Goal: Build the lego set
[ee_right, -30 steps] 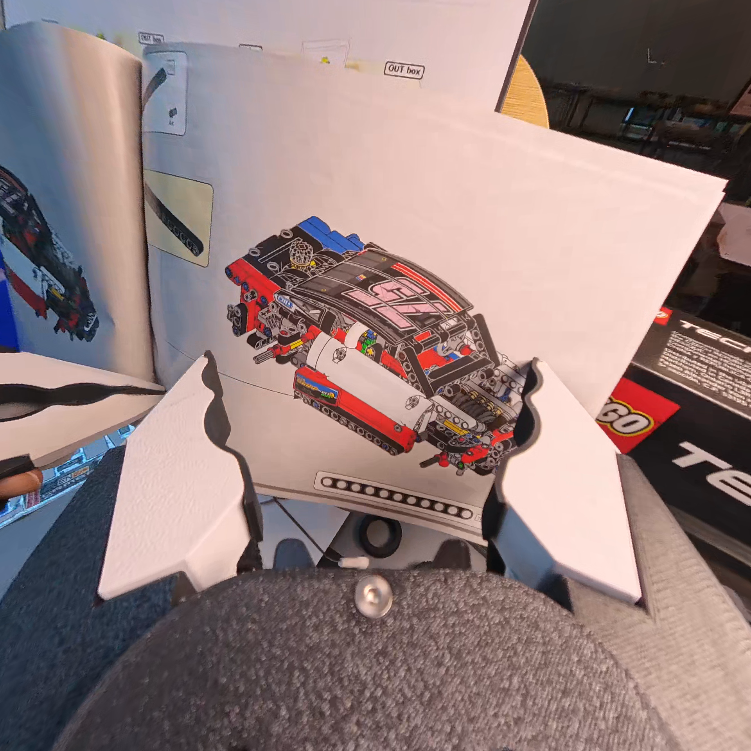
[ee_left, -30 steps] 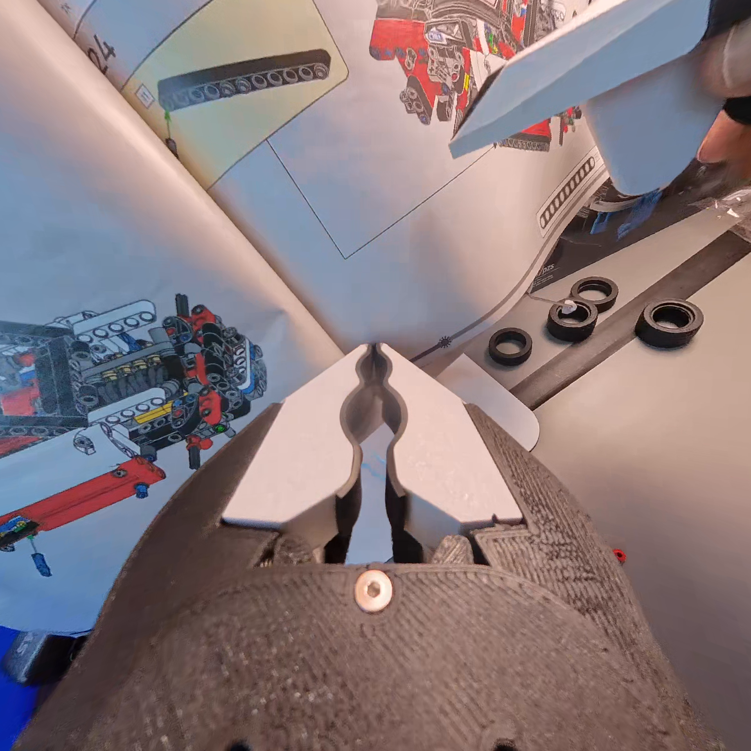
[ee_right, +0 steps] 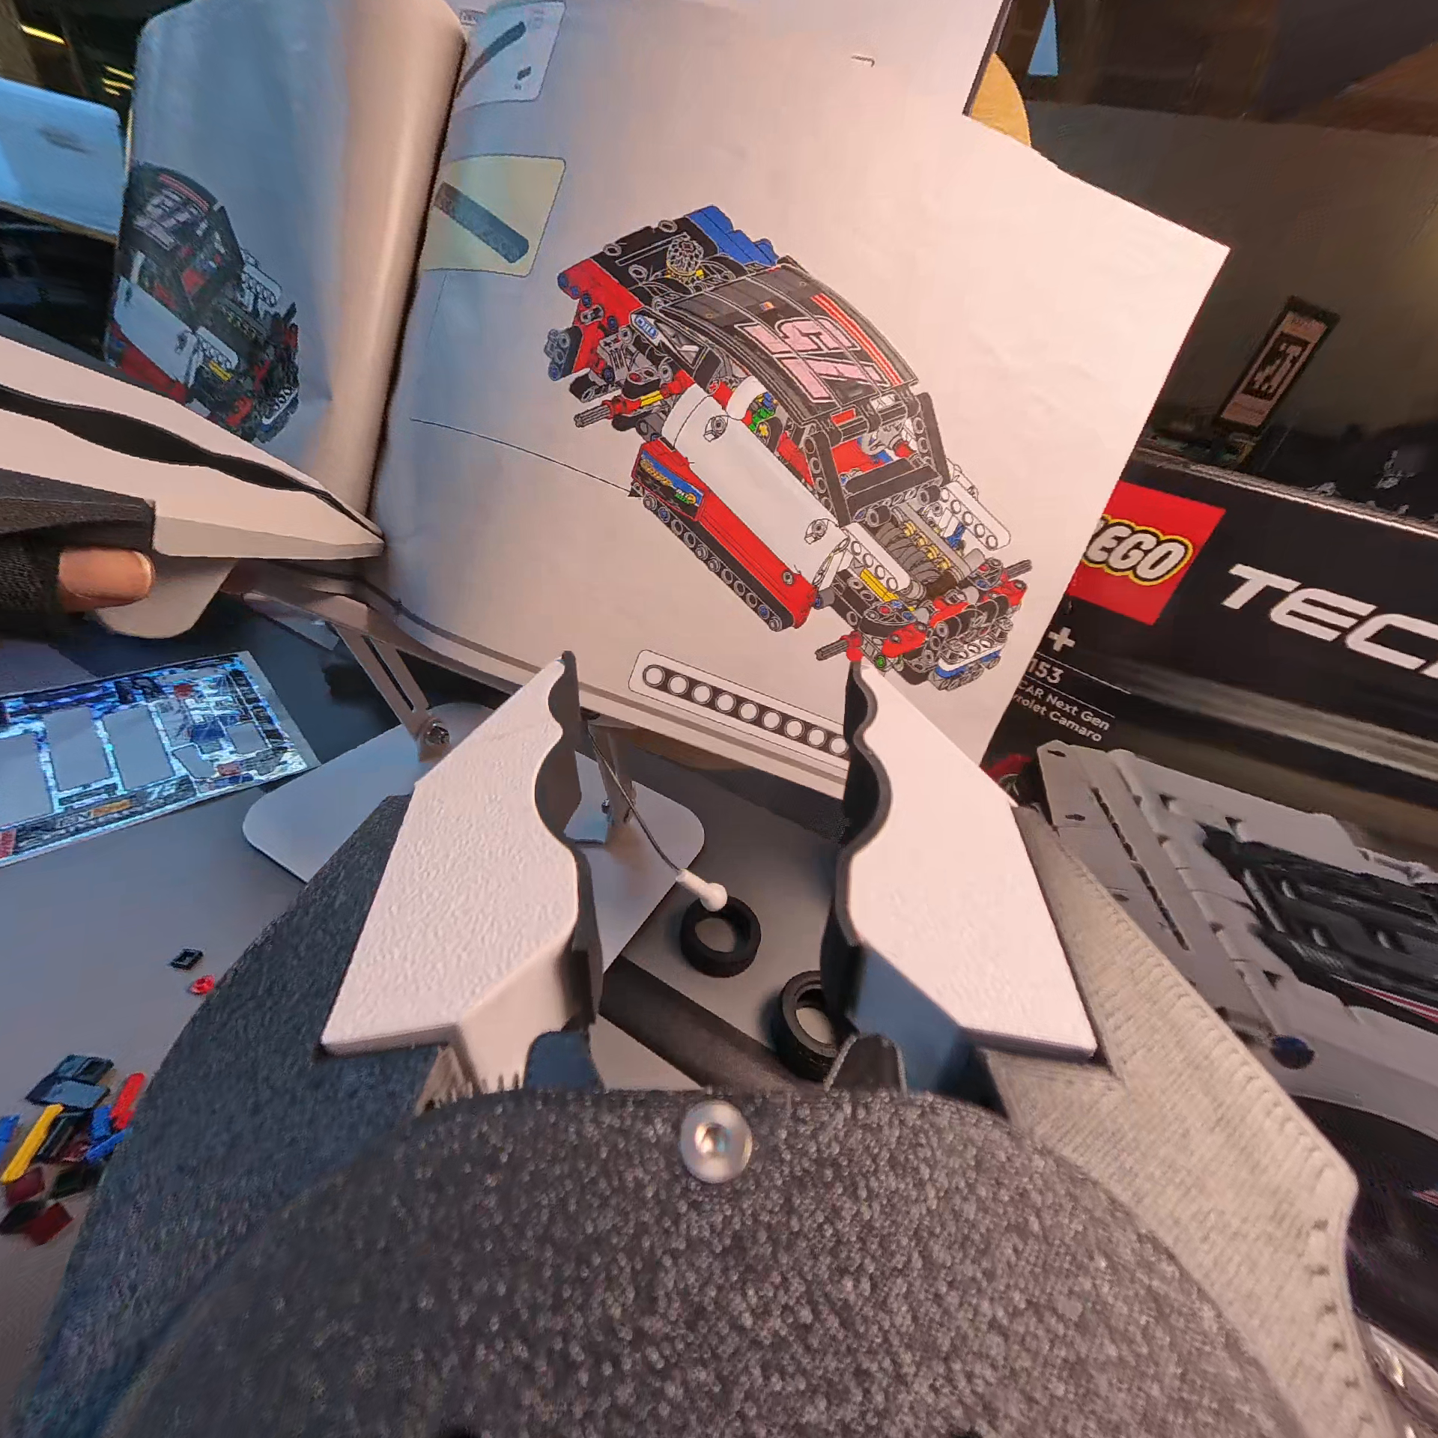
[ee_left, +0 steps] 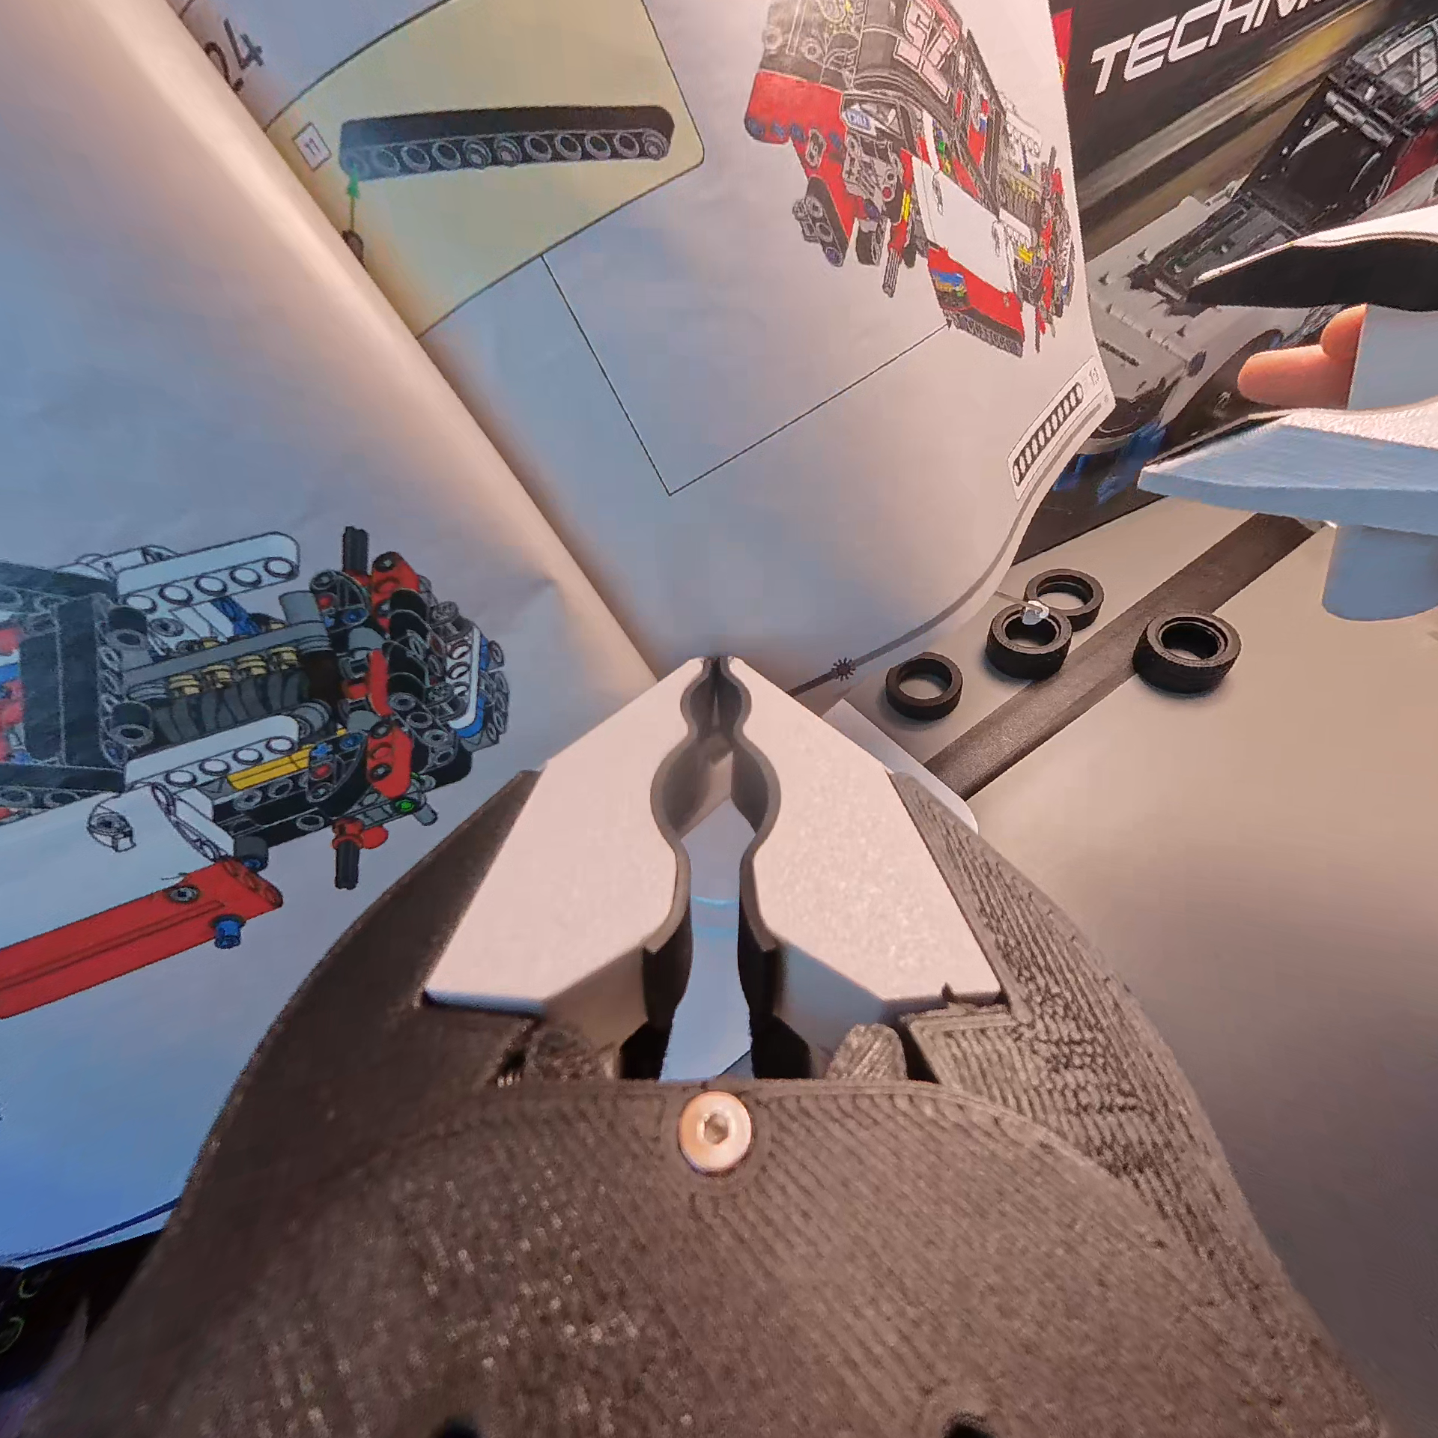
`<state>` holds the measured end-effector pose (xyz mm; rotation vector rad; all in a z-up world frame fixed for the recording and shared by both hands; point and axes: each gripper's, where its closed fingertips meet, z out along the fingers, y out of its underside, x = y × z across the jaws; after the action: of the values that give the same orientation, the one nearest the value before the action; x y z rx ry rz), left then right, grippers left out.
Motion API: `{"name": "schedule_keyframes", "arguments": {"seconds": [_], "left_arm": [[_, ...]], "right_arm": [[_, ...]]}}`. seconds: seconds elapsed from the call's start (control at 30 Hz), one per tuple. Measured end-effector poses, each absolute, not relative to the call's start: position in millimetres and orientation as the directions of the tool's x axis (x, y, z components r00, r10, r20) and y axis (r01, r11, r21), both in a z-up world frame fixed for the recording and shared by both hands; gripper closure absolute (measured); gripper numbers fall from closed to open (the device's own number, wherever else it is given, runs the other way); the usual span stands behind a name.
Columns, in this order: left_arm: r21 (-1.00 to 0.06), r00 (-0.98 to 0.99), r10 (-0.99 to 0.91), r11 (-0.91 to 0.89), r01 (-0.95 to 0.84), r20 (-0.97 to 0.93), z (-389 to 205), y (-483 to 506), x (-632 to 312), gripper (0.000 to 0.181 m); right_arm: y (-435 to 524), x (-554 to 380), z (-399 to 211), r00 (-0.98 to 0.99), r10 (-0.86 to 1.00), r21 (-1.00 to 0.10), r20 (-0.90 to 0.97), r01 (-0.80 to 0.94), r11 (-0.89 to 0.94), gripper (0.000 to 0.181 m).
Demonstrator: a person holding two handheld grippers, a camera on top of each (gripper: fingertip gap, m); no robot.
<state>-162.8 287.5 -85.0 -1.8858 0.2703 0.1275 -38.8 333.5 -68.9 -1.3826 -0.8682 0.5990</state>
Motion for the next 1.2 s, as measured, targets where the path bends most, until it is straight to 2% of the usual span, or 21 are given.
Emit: {"name": "schedule_keyframes", "arguments": {"seconds": [0.1, 0.27, 0.33, 0.47, 0.6, 0.67, 0.7, 0.8, 0.9, 0.93, 0.97, 1.07, 1.2], "left_arm": [[-0.915, 0.965, -0.123, -0.309, -0.261, -0.234, -85, 288, -163, 0.181], [-0.911, 0.963, -0.113, -0.314, -0.268, -0.245, -85, 288, -163, 0.181], [-0.912, 0.964, -0.112, -0.312, -0.266, -0.243, -85, 287, -164, 0.181], [-0.919, 0.966, -0.114, -0.301, -0.256, -0.232, -85, 286, -166, 0.181], [-0.926, 0.967, -0.112, -0.282, -0.251, -0.228, -84, 288, -165, 0.181], [-0.932, 0.97, -0.106, -0.273, -0.239, -0.218, -84, 288, -164, 0.181], [-0.935, 0.972, -0.104, -0.269, -0.232, -0.212, -84, 288, -164, 0.181], [-0.942, 0.976, -0.104, -0.261, -0.212, -0.191, -83, 288, -164, 0.181], [-0.939, 0.976, -0.107, -0.27, -0.212, -0.189, -83, 288, -164, 0.181], [-0.938, 0.975, -0.108, -0.271, -0.215, -0.192, -83, 288, -164, 0.181], [-0.938, 0.975, -0.108, -0.271, -0.217, -0.195, -83, 288, -164, 0.181], [-0.938, 0.974, -0.108, -0.268, -0.22, -0.197, -83, 288, -165, 0.181], [-0.942, 0.975, -0.11, -0.257, -0.215, -0.192, -83, 288, -165, 0.181]], "right_arm": [[350, -45, -54, 0.581, 0.786, -0.977, 0.213, 0.15, 0.154, 0.105], [389, -87, -12, 0.513, 0.845, -0.981, 0.151, 0.18, 0.067, 0.049], [403, -99, 1, 0.517, 0.847, -0.982, 0.124, 0.189, 0.029, 0.045], [403, -108, 0, 0.535, 0.828, -0.969, 0.169, 0.246, 0.038, 0.056], [384, -94, 8, 0.575, 0.778, -0.963, 0.254, 0.221, 0.152, 0.112], [376, -86, 8, 0.586, 0.742, -0.944, 0.327, 0.239, 0.227, 0.128], [372, -84, 4, 0.577, 0.745, -0.941, 0.336, 0.243, 0.236, 0.13], [369, -81, -11, 0.562, 0.764, -0.947, 0.317, 0.229, 0.224, 0.127], [390, -83, -7, 0.559, 0.8, -0.974, 0.22, 0.164, 0.154, 0.067], [399, -86, -4, 0.548, 0.821, -0.985, 0.158, 0.142, 0.095, 0.054], [405, -88, 0, 0.534, 0.84, -0.992, 0.101, 0.117, 0.045, 0.049], [407, -101, -1, 0.491, 0.87, -0.99, 0.048, 0.139, -0.024, 0.048], [392, -97, 4, 0.526, 0.834, -0.982, 0.167, 0.165, 0.092, 0.085]]}}
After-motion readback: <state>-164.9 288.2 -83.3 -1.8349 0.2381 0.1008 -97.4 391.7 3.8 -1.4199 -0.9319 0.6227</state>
